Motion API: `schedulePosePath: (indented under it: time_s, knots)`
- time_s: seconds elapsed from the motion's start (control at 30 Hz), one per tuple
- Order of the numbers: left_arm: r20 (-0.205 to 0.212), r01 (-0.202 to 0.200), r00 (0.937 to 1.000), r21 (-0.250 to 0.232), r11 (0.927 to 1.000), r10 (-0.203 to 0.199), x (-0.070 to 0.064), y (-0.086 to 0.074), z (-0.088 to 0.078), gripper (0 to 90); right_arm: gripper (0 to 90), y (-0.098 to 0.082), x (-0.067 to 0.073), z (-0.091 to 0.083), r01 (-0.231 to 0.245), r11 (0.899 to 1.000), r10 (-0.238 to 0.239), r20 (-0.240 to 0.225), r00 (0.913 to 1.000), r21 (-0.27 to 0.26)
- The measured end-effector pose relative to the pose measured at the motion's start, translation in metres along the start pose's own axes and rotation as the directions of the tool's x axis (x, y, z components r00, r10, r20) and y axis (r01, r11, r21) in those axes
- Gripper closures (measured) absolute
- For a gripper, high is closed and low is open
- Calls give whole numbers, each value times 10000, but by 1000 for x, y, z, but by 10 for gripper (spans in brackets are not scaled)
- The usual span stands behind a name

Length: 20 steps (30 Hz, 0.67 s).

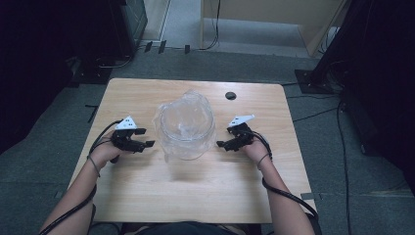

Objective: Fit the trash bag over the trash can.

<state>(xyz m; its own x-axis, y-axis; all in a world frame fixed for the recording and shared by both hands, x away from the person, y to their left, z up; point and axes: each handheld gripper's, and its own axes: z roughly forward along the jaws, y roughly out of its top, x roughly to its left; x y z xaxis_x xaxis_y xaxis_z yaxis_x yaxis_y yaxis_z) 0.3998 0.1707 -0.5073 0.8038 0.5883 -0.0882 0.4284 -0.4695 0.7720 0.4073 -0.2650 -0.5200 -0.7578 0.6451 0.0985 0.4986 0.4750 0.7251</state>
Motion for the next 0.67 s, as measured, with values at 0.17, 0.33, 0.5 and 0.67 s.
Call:
schedulePosePath:
  time_s: [0.17, 0.33, 0.5, 0.67]
  knots:
    - [51, 29, 10000, 203, 9998, -30, 1, -5, 7, 279, 150, -1, 3, 6, 370, 9991, -359, 526, 9980, -195]
    - [247, -145, 9996, 274, 9995, 138, -3, -6, 12, 270, 148, -1, 3, 6, 418, 9989, -407, 533, 9978, -197]
    - [185, -68, 9998, 282, 9996, 63, -5, -5, 13, 255, 148, -1, 4, 6, 464, 9988, -453, 554, 9974, -186]
    - [-48, -270, 9996, 423, 9987, 273, -8, -5, 14, 194, 146, -1, 5, 7, 486, 9987, -475, 613, 9970, -161]
